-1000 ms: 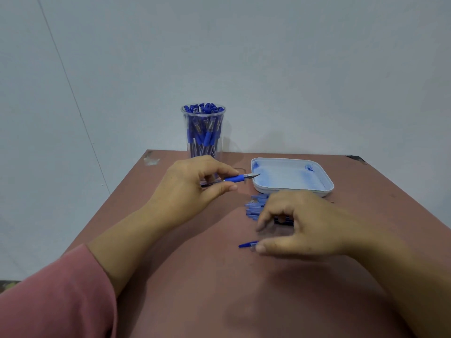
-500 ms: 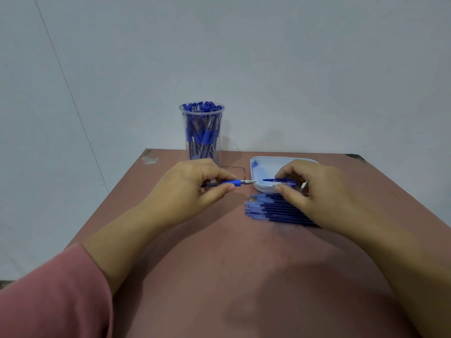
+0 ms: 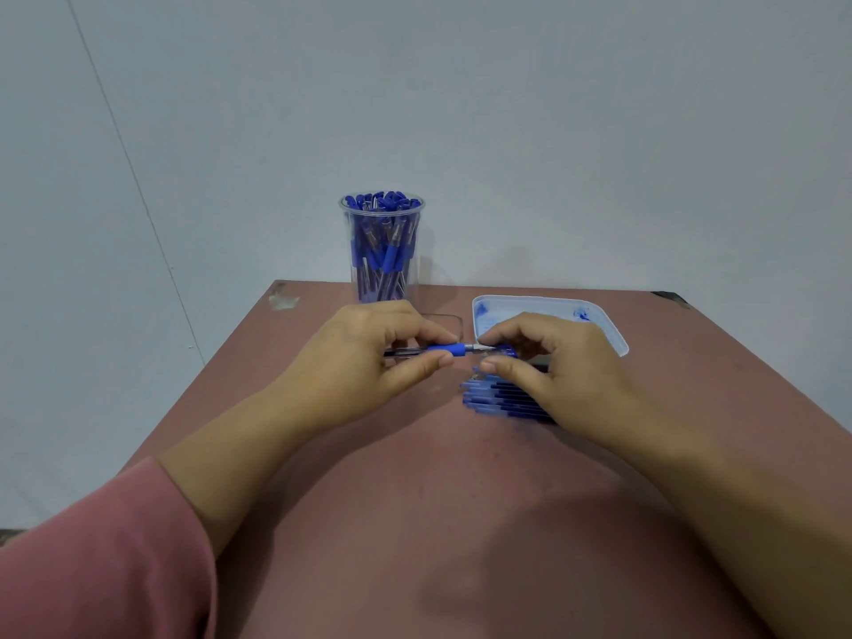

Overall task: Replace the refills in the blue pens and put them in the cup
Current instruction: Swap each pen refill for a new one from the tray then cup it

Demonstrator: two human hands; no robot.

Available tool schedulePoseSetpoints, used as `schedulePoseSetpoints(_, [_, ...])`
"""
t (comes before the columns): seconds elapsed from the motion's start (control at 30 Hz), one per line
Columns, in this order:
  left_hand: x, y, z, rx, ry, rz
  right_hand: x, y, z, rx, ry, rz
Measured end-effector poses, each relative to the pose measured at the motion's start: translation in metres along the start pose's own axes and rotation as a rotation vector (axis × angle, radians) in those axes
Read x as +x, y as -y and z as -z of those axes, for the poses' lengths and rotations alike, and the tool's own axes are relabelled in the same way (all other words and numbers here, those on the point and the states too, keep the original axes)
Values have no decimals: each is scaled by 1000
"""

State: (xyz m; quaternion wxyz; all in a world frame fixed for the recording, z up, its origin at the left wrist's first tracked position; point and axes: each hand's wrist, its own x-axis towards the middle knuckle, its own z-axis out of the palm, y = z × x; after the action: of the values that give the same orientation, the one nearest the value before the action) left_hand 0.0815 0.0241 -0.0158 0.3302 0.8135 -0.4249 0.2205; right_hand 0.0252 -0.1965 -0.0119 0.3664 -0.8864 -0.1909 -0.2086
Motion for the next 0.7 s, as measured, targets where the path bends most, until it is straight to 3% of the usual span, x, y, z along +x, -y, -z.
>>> schedulePoseSetpoints(0.2, [0, 2, 3, 14, -22, 20, 3, -4, 15, 22, -107, -90])
schedulePoseSetpoints(0.43, [-1, -3, -1, 11, -14, -8, -1, 7, 4, 76, 5, -24])
schedulePoseSetpoints(0.7, [-3, -12, -5, -21, -63, -15, -4, 7, -1, 96, -31, 20])
